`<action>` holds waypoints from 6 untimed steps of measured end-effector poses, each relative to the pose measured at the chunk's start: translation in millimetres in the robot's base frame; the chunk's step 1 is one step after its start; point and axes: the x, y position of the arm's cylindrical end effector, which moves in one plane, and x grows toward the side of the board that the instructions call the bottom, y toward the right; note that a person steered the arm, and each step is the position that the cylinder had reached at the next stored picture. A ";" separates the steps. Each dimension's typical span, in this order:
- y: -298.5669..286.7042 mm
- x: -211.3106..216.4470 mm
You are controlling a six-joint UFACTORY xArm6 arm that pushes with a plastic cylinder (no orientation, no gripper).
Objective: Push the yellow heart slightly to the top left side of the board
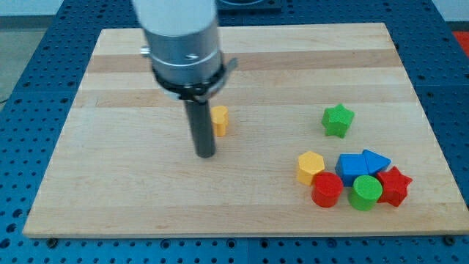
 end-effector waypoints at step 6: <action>11.4 -63.0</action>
